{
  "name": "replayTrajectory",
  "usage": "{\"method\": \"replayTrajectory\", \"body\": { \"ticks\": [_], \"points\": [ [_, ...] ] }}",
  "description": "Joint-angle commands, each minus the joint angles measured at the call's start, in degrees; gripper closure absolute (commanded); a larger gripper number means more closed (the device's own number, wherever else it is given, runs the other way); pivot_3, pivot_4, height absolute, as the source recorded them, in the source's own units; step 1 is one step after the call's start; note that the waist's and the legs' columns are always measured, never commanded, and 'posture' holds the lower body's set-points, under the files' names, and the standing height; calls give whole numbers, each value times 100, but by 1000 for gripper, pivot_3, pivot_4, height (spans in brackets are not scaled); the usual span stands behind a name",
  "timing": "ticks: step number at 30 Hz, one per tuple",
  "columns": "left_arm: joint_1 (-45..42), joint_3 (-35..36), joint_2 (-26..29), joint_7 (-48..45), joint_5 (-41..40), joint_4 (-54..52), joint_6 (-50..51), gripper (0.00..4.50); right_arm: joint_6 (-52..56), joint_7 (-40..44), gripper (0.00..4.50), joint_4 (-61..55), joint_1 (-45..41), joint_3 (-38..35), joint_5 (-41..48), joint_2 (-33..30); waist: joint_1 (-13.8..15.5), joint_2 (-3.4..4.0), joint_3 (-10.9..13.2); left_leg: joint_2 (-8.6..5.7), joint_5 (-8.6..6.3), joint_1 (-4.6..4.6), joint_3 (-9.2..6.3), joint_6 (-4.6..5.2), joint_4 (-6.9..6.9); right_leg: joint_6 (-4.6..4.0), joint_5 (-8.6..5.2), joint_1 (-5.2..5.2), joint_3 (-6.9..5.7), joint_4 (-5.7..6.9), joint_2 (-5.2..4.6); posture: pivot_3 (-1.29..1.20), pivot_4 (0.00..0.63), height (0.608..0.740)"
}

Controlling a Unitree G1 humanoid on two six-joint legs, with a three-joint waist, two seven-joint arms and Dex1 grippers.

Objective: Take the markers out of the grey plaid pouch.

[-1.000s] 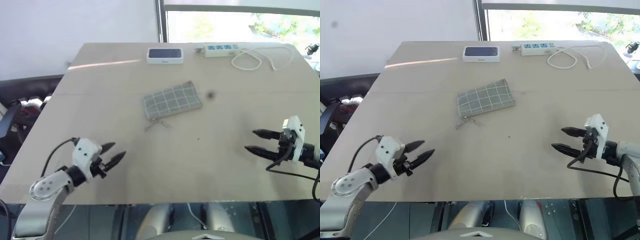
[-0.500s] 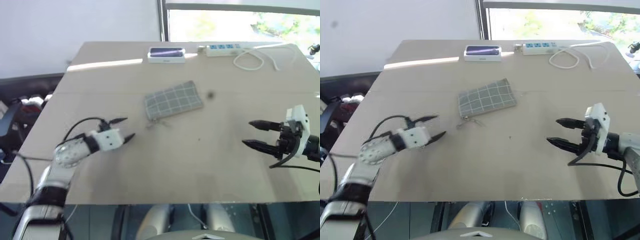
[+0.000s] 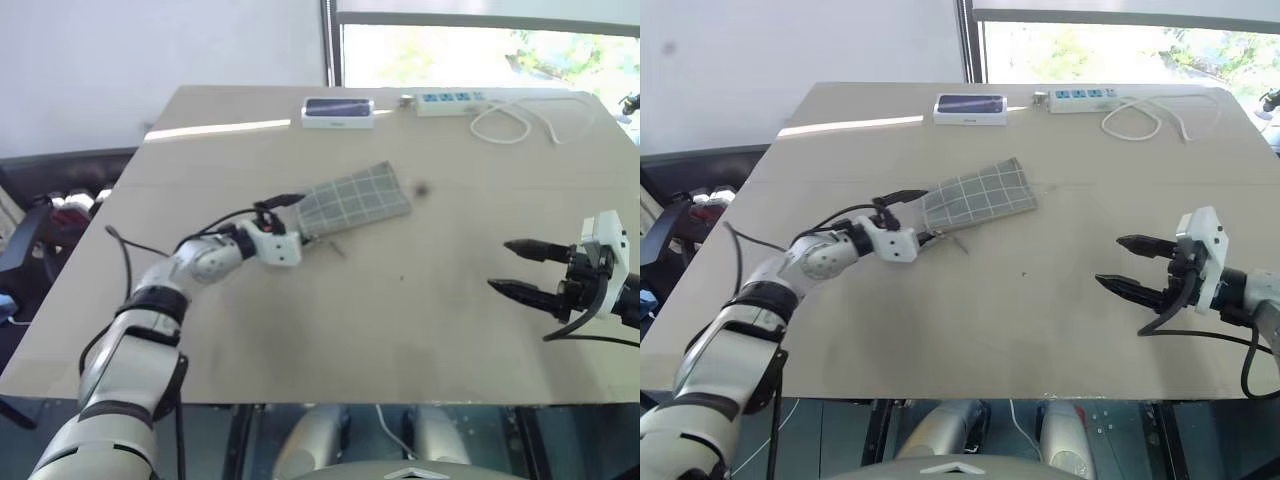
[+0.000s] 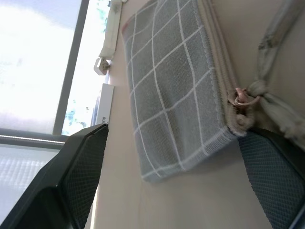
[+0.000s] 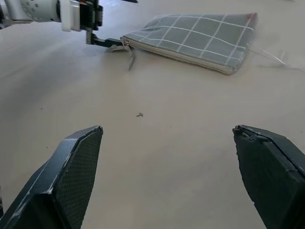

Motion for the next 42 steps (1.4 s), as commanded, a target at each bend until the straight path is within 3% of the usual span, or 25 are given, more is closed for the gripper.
{"method": "replayTrajectory", "body": {
  "ticks": [1, 2, 4, 10, 11, 17, 22, 24, 32, 35, 41, 42],
  "points": [
    [-141, -585, -269, 632, 614, 509, 186, 301, -16, -71, 49, -178, -287, 183, -4, -22, 31, -3, -2, 0, 0, 1, 1, 0, 2, 0, 0, 0, 1, 3, 1, 0, 150, 738],
    [-195, -663, -341, 813, 678, 581, 211, 456, -9, -89, 49, -178, -366, 233, 17, 4, 41, -3, -3, 0, 0, 2, 2, 0, 3, 1, 0, 0, 1, 5, 0, 0, 150, 738],
    [-349, -839, -543, 1230, 848, 677, 420, 1176, 19, -167, 49, -194, -552, 359, 34, 55, 53, -3, -3, 0, 0, 2, 3, 0, 3, 1, -1, 0, 3, 8, 0, 0, 150, 738],
    [-583, -1208, -776, 1889, 1116, 780, 570, 4156, -17, -256, 49, -145, -814, 639, -38, 153, 153, -3, -12, -10, 1, 1, -3, 0, 12, 4, -2, 5, -5, 11, -1, 0, 150, 738],
    [-582, -1196, -808, 1877, 1050, 765, 539, 4482, 1, -304, 49, -122, -879, 705, -61, 182, 171, -1, -16, -10, 1, 3, -3, 0, 12, 4, -2, 7, -4, 11, -1, 0, 150, 738],
    [-453, -1007, -1035, 1330, 462, 341, 337, 4482, -3, -801, 49, -97, -1200, 1592, -689, 587, 195, -4, -18, -10, 1, 5, -5, 0, 19, 5, -2, 5, -7, 15, -2, 0, 150, 738],
    [-183, -923, -1236, 757, 93, -546, 500, 4482, 61, -1583, 49, 236, -1723, 2437, -1550, 1197, 168, -3, -19, -16, 1, -48, -3, 2, 53, 6, -3, -30, -3, 15, -4, 0, 150, 738],
    [-44, -909, -1279, 539, 9, -927, 631, 4482, 91, -1697, 49, 376, -1875, 2619, -1726, 1374, 155, -4, -19, -17, 1, -88, -8, 1, 78, 6, -2, -59, -8, 22, -4, 0, 150, 738],
    [365, -868, -1403, 62, -67, -1969, 1046, 4482, 945, -1984, 49, 658, -2297, 2938, -1881, 1814, 14, -3, -19, -21, 2, -93, -13, 2, 76, 6, -2, -66, -9, 23, 0, 0, 150, 738],
    [395, -873, -1408, 2, -35, -2076, 1092, 4500, 1185, -1986, 1376, 535, -2330, 2829, -1715, 1956, -21, -3, -19, -19, 2, -93, -13, 2, 76, 5, -2, -66, -8, 27, -1, 0, 150, 738],
    [393, -902, -1398, -6, 37, -2079, 1119, 4500, 1394, -2036, 4467, 295, -2355, 2766, -1673, 1959, -103, -3, -19, -19, 2, -93, -13, 2, 77, 6, -2, -68, -9, 27, -1, 0, 150, 738],
    [382, -913, -1393, 9, 59, -2044, 1112, 4500, 1430, -2062, 4467, 226, -2355, 2735, -1652, 1957, -106, -3, -19, -19, 2, -93, -14, 2, 77, 6, -2, -68, -9, 27, -1, 0, 150, 738]
  ]
}}
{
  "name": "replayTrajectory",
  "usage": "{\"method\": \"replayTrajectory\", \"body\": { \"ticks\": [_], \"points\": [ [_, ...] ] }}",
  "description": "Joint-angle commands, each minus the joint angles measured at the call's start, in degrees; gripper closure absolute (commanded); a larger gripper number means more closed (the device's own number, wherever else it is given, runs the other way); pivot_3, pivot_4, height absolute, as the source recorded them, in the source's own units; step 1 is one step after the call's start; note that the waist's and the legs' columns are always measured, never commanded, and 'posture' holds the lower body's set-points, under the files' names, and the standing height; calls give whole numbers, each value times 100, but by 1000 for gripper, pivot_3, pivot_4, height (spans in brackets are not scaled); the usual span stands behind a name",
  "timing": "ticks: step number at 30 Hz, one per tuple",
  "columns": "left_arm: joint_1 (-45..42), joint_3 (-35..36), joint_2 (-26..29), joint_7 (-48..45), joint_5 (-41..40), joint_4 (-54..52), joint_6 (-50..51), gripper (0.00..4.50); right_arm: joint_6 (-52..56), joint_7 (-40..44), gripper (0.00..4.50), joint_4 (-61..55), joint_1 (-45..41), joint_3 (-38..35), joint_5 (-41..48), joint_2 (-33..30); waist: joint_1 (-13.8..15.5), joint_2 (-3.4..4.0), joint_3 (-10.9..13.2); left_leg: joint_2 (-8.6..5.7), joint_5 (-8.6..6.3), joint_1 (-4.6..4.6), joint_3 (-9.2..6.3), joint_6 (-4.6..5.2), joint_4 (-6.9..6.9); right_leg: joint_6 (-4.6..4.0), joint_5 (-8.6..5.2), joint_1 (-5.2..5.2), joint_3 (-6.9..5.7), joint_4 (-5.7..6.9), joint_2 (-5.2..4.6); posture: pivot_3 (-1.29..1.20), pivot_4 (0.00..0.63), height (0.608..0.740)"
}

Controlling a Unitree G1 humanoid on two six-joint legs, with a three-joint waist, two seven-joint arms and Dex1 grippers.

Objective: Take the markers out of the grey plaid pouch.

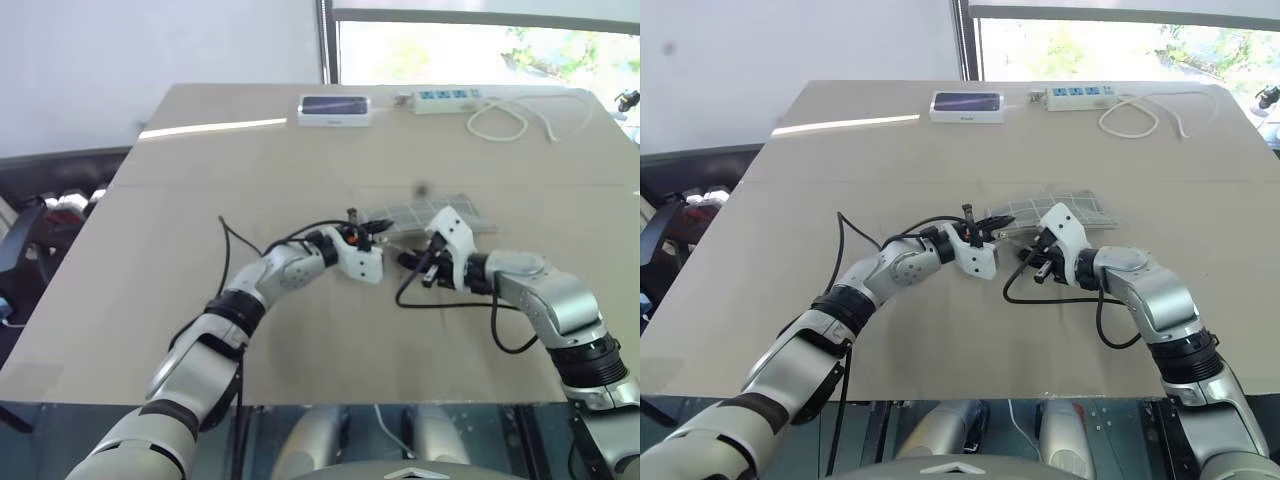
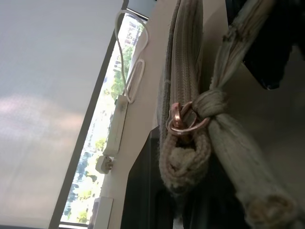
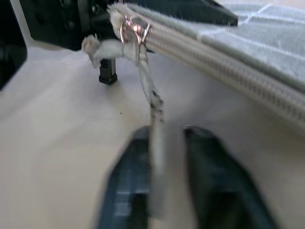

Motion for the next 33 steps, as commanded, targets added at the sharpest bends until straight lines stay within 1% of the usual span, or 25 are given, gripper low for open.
{"method": "replayTrajectory", "body": {
  "ticks": [1, 7, 10, 13, 16, 20, 22, 24, 27, 28, 29, 31, 33],
  "points": [
    [37, -124, -40, 17, 91, -23, -29, 4500, 112, -61, 4467, -456, -93, -247, 149, -20, -3, 0, 0, 0, 0, 0, 0, 0, 0, 0, 0, -1, 1, 2, -1, 0, 150, 738],
    [-2, -82, -10, 72, 66, 170, 14, 4500, 309, -130, 4467, -593, -15, -604, 286, -172, 0, 0, -1, 0, 0, 0, 0, 0, 1, 0, 0, 0, 0, 2, 0, 0, 150, 738],
    [11, 18, 53, 159, -1, 319, 91, 4500, 334, -277, 4467, -432, 154, -1133, 322, -352, 3, 0, -1, 0, 0, 2, 0, 0, 1, 0, 0, 0, 1, 3, 0, 0, 150, 738],
    [25, 90, 99, 192, -95, 356, 115, 4500, 314, -388, 4467, -238, 323, -1514, 268, -576, 0, 0, -1, 0, 0, 2, 1, 0, 2, 0, 0, 1, 1, 4, -1, 0, 150, 738],
    [70, 194, 135, 119, -296, 282, 111, 4500, 168, -708, 4467, 278, 480, -2013, 51, -848, -3, 0, -2, 0, 0, 5, 4, 0, 2, 0, 0, 1, 6, 9, -5, 0, 150, 738],
    [138, 365, 134, -81, -691, 117, 180, 4500, -3, -1120, 4467, 1043, 620, -2487, -268, -1257, -7, 0, -1, 1, 0, 5, 11, 0, 1, 0, 0, 0, 13, 13, -6, 0, 150, 738],
    [166, 432, 116, -212, -861, 41, 217, 4500, -64, -1232, 4467, 1251, 628, -2627, -330, -1352, -27, 0, -1, 4, 0, 4, 14, 0, -2, 0, 0, -2, 16, 13, -6, 0, 150, 738],
    [216, 496, 78, -376, -1050, -69, 279, 4500, 31, -1164, 4467, 1163, 668, -2692, -240, -1425, -61, 1, -1, 8, 0, 5, 21, 0, -4, 0, 0, -7, 24, 16, -5, 0, 150, 738],
    [263, 514, 25, -569, -1199, -247, 382, 4500, 146, -780, 3671, 553, 869, -2455, 37, -1462, -81, 0, -1, 8, 0, 2, 22, 0, -3, 0, 0, -11, 27, 19, -5, 0, 150, 738],
    [280, 517, 8, -622, -1233, -302, 410, 4500, 188, -687, 3248, 334, 930, -2373, 138, -1440, -93, 0, -1, 9, 0, 2, 22, 0, -3, 0, 0, -11, 27, 19, -4, 0, 150, 738],
    [284, 524, -12, -666, -1264, -338, 441, 4500, 286, -630, 2673, 153, 956, -2321, 247, -1400, -121, 1, -1, 9, 0, 2, 22, 0, -3, 0, 0, -11, 27, 19, -4, 0, 150, 738],
    [292, 550, -55, -742, -1310, -400, 500, 4500, 566, -400, 1916, -350, 1036, -2176, 607, -1323, -148, 1, -1, 9, 0, 2, 23, 0, -3, 1, 0, -10, 28, 20, -4, 0, 150, 738],
    [289, 553, -112, -770, -1301, -435, 558, 4500, 787, -229, 1916, -889, 1117, -2022, 962, -1219, -143, 0, -1, 10, 0, 3, 22, 1, -1, 1, 0, -9, 27, 23, -3, 0, 150, 738]
  ]
}}
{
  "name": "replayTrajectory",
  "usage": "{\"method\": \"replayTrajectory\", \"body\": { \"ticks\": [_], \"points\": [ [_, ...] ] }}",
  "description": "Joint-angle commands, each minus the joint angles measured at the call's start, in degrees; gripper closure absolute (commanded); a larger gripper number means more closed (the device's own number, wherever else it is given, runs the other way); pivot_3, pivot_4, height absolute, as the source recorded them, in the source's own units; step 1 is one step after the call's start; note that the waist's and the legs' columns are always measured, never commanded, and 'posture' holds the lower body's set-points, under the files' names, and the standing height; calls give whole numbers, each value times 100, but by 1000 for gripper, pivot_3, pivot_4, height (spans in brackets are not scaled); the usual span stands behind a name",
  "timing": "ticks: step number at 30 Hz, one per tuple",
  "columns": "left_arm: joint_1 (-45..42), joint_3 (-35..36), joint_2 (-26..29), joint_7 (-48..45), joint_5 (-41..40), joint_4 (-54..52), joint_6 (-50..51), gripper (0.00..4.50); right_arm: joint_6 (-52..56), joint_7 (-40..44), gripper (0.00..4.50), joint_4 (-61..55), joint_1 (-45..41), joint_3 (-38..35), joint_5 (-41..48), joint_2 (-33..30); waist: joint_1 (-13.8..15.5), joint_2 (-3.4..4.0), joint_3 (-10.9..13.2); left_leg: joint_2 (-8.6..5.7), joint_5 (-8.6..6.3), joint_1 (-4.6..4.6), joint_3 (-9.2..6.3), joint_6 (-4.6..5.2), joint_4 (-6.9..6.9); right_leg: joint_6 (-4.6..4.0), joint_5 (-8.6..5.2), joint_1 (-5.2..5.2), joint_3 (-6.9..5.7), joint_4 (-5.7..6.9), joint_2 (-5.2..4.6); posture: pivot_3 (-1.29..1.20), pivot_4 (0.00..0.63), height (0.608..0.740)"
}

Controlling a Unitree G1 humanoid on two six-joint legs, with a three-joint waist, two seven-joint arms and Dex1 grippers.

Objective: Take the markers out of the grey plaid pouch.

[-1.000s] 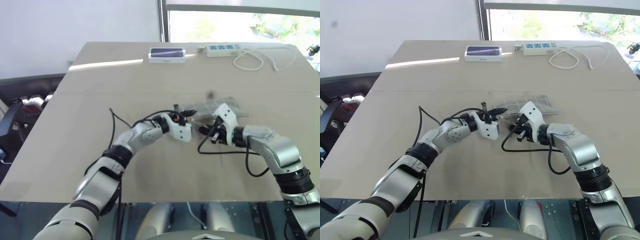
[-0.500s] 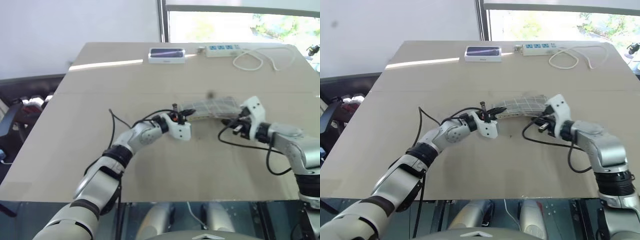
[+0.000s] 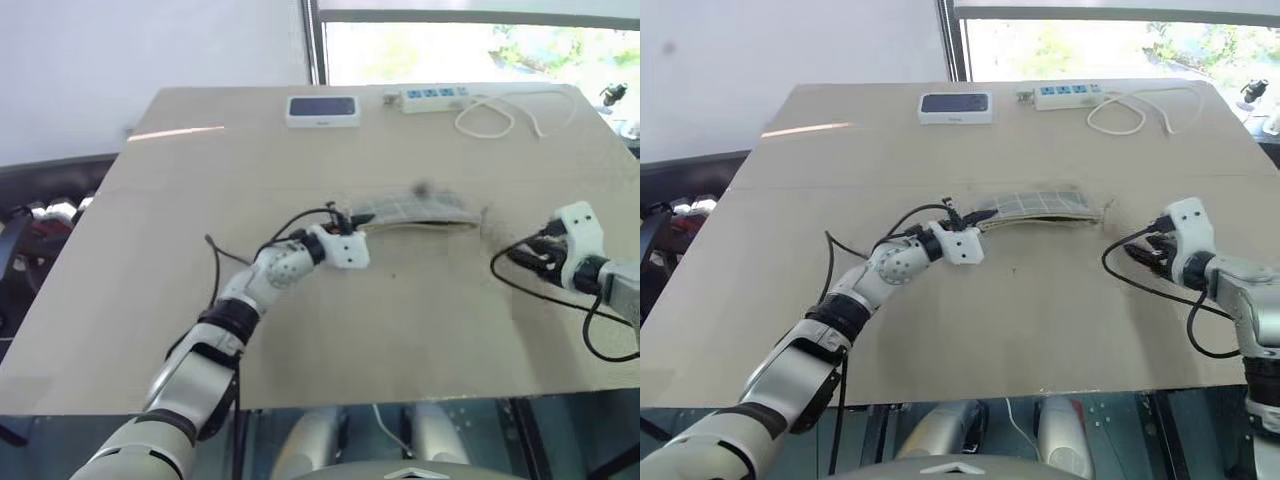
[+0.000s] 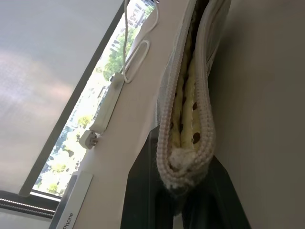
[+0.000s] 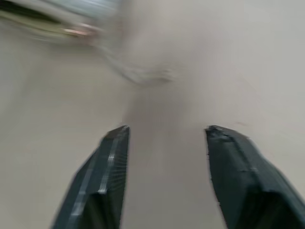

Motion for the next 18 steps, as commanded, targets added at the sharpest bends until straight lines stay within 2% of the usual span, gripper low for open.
{"method": "replayTrajectory", "body": {
  "ticks": [1, 4, 6, 8, 10, 18],
  "points": [
    [-28, 108, -112, -34, -134, -329, 76, 4500, 374, 257, 1916, -1072, 45, 211, 655, 187, 6, 0, 0, 0, 0, -1, -1, 0, 0, 0, 0, 0, -1, 0, 0, 0, 150, 738],
    [-19, 84, -251, -39, -137, -366, 150, 4500, 413, -149, 1916, -1145, -319, 107, 914, 839, -1, -3, 0, 1, 0, -1, -3, 0, 0, 0, 0, 0, -1, -2, 0, 0, 150, 738],
    [0, 82, -303, -60, -139, -404, 179, 4500, 411, -227, 2927, -1074, -447, 76, 927, 963, 11, -3, 0, -2, 0, -2, -1, 0, 6, 0, 0, 0, 0, 0, -1, 0, 150, 738],
    [9, 83, -340, -71, -134, -424, 190, 4500, 283, -286, 3607, -908, -526, 128, 799, 974, 31, -3, 0, -3, 0, -3, -2, 0, 6, 0, 0, 0, -3, 0, -1, 0, 150, 738],
    [8, 79, -364, -75, -131, -431, 199, 4500, 183, -338, 4468, -765, -594, 157, 723, 991, 37, -3, 0, -3, 0, -3, -5, 0, 4, 0, 0, 0, -7, -1, -1, 0, 150, 738],
    [35, 70, -435, -227, -217, -535, 144, 4500, -162, -533, 4468, -191, -818, 283, 464, 1244, 3, -3, 0, -3, 0, -2, -3, 0, 2, 0, 0, -2, -4, 0, -1, 0, 150, 738]
  ]
}}
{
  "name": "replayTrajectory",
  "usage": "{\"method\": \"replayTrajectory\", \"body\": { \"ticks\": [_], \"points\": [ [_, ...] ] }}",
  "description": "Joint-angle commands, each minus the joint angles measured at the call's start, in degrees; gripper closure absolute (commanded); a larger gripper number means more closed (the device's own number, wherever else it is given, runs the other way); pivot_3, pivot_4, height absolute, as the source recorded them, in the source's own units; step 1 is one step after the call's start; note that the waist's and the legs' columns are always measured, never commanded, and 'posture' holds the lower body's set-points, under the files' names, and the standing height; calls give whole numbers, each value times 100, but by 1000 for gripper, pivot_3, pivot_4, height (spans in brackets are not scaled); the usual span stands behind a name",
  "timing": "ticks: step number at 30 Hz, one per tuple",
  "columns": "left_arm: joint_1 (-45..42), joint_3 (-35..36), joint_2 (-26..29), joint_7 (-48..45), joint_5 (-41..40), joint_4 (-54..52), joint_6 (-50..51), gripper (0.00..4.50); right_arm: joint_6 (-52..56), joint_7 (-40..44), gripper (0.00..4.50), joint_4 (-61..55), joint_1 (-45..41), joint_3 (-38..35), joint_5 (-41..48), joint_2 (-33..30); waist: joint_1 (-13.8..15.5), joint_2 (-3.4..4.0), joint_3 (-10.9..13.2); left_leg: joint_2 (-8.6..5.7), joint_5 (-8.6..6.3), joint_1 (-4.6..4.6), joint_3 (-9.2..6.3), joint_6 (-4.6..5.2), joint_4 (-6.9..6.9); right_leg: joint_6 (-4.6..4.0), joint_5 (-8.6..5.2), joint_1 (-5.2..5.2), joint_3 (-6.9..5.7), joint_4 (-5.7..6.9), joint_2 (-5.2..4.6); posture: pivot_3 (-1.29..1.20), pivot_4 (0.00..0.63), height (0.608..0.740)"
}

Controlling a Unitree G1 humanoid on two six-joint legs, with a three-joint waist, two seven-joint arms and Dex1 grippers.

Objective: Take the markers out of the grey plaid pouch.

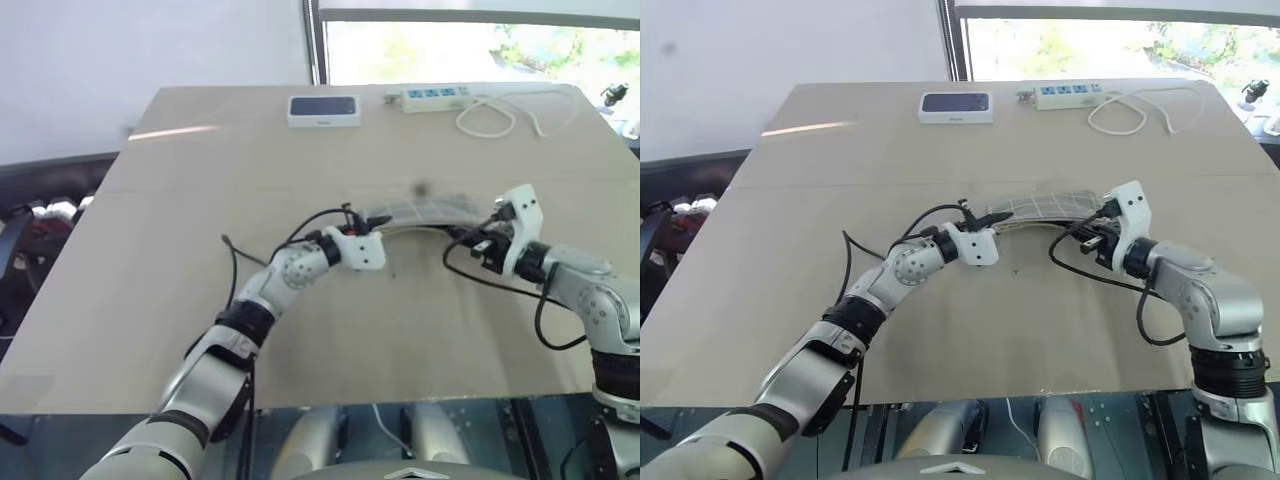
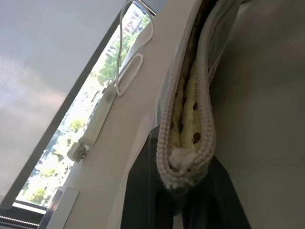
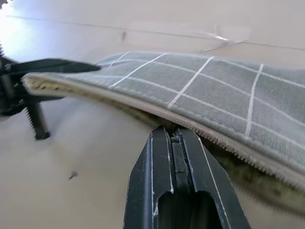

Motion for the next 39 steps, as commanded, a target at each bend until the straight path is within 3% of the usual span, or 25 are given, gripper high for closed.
{"method": "replayTrajectory", "body": {
  "ticks": [1, 5, 8, 14, 16, 23, 29, 34, 39],
  "points": [
    [17, 87, -35, -102, -210, -376, -83, 4500, -287, -85, 4468, 109, -160, 28, -131, 84, -3, 0, 0, 0, 0, 0, 0, 0, 0, 0, 0, 0, 0, 0, 0, 0, 150, 738],
    [151, 107, -143, -761, -813, -676, 122, 4500, -808, -108, 4468, 357, -271, 454, -721, -30, -9, 1, 0, 0, 0, 0, 2, 0, 0, 0, 0, -2, 3, 2, 0, 0, 150, 738],
    [282, 175, -242, -1376, -1377, -1025, 648, 4500, -1135, 110, 3702, 347, -339, 927, -1181, -323, -16, 1, 0, 0, 0, 0, 2, 0, 1, 0, 0, -5, 3, 2, 0, 0, 150, 738],
    [459, 408, -468, -2164, -2263, -1754, 1999, 4500, -1566, 693, 770, 152, -702, 1711, -1968, -1068, -22, 1, 0, 0, 0, -1, 4, 0, 1, 0, 0, -7, 4, 3, 2, 0, 150, 738],
    [519, 445, -560, -2393, -2560, -2023, 2453, 4500, -1660, 956, 124, 107, -936, 2045, -2223, -1283, -19, 1, 0, 1, 0, -1, 3, 0, 1, 0, 0, -7, 2, 3, 3, 0, 150, 738],
    [630, 510, -723, -3056, -3486, -2942, 4085, 4500, -1778, 2102, 124, 78, -1616, 2884, -2830, -1897, -15, 1, 1, 4, 0, -3, 2, -1, 2, 0, 0, -7, 0, 0, 5, 0, 150, 738],
    [747, 441, -544, -3755, -4257, -3698, 5590, 4500, -1753, 3082, 124, -47, -1904, 3357, -3142, -2315, -10, 1, 1, 4, 0, -5, 2, 0, 2, 0, 0, -8, 0, -4, 4, 0, 150, 738],
    [713, 620, -618, -3822, -4782, -3903, 6459, 4500, -2017, 3225, 124, 414, -1988, 3466, -3333, -1990, -20, -1, 1, 5, 0, -5, 1, -1, 3, 0, 0, -6, 1, -5, 4, 0, 150, 738],
    [650, 675, -654, -3795, -4876, -3816, 6657, 4500, -2548, 3121, 124, 1100, -1896, 3482, -3537, -1550, -13, -1, 2, 8, 1, -1, 1, -2, 3, 0, 0, -2, 0, -5, 6, 0, 150, 738]
  ]
}}
